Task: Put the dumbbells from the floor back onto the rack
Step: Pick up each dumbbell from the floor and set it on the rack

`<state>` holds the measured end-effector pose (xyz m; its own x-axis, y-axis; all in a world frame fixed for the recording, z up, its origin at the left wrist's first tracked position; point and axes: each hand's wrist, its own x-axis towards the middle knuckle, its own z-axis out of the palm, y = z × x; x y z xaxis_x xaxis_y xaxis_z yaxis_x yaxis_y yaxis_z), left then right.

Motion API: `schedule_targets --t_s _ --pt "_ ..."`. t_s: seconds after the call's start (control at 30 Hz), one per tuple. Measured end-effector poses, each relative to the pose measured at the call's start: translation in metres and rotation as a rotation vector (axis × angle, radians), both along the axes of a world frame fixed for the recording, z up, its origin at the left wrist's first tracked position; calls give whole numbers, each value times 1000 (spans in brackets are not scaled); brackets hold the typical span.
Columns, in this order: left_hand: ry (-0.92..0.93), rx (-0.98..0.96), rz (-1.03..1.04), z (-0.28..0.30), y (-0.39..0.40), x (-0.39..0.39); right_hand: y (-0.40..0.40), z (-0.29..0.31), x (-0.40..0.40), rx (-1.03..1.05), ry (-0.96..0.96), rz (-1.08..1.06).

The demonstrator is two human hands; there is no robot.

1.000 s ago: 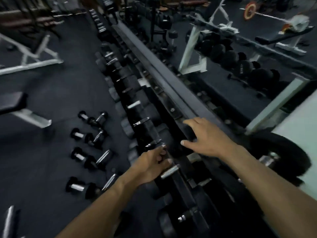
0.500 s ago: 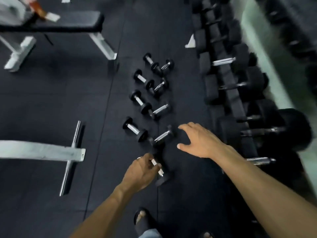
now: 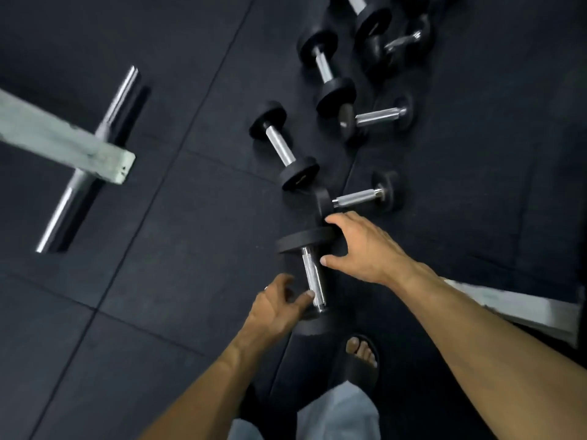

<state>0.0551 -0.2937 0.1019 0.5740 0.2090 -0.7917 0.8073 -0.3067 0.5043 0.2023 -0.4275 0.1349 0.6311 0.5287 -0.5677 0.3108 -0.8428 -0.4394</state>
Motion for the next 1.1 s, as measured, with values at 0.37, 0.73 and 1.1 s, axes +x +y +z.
schedule_targets --t_s 0.37,0.73,1.1 --pt "-65 -288 242 -192 -31 17 33 -177 19 15 -85 290" --pt "-90 -485 432 -201 -43 17 20 -180 15 105 -243 232" --pt "-125 -388 95 -48 -4 22 -4 -22 -7 160 -371 12"
